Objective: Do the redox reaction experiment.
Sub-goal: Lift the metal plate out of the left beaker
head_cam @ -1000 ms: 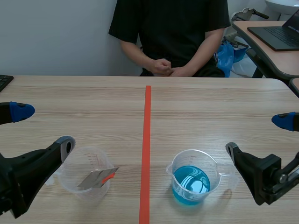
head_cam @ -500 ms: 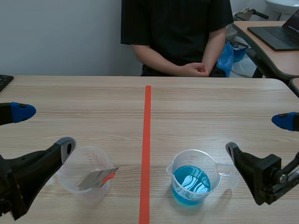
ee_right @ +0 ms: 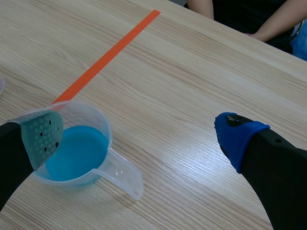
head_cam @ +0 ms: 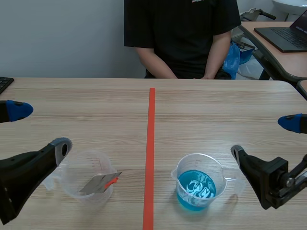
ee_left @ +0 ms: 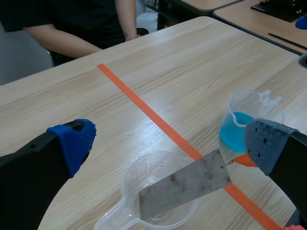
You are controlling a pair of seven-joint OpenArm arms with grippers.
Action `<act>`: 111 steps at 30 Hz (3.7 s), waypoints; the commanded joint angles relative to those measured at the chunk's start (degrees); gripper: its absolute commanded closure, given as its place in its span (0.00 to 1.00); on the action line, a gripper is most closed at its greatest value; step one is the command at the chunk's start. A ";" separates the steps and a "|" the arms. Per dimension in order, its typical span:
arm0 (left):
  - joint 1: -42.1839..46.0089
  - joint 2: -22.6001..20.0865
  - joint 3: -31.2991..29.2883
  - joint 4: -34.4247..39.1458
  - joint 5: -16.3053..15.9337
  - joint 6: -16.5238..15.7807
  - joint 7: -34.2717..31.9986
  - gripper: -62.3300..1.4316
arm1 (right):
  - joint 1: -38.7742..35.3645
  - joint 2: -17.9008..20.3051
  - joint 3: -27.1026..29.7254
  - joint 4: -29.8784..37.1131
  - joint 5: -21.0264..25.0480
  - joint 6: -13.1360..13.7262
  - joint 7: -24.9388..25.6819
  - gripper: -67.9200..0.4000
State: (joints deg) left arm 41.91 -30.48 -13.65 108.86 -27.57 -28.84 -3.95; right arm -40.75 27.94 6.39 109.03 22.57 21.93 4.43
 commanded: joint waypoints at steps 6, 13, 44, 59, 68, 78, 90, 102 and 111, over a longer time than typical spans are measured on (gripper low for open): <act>0.15 0.13 -5.11 0.94 -2.47 -4.15 0.44 0.00 | 1.25 0.13 0.46 2.84 0.55 0.50 0.85 0.00; 0.33 0.15 -9.84 0.92 -5.27 -8.96 2.60 0.00 | 1.22 0.13 0.46 6.27 -0.26 1.14 -0.57 0.00; 14.75 6.43 -32.00 0.59 -7.41 -11.04 5.18 0.00 | 7.96 4.61 -1.95 7.65 -4.26 20.79 1.11 0.00; 19.19 14.43 -37.55 -5.73 -8.28 -11.04 6.45 0.00 | 15.72 8.07 -16.50 7.65 -9.07 20.79 1.09 0.00; 19.15 14.25 -37.90 -6.27 -8.90 -11.04 6.36 0.00 | 19.02 8.07 -25.00 7.63 -16.06 20.79 1.07 0.00; 18.88 14.25 -37.92 -6.27 -9.53 -11.04 6.34 0.00 | 22.03 7.58 -33.14 7.04 -24.48 20.79 2.01 0.00; 18.86 14.25 -37.92 -6.27 -9.79 -11.04 5.90 0.00 | 30.49 4.70 -42.82 -0.72 -31.65 20.79 6.10 0.00; 18.84 14.25 -37.92 -6.27 -9.97 -11.04 5.64 0.00 | 32.33 0.13 -44.72 -5.11 -36.33 20.79 10.14 0.26; 18.84 14.25 -37.92 -6.27 -9.97 -11.04 5.22 0.00 | 32.33 0.13 -44.72 -5.11 -37.59 20.79 10.10 0.65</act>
State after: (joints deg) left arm 60.95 -16.08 -50.83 101.62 -36.53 -39.79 2.31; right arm -8.62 27.49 -38.39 102.50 -15.68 42.39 13.69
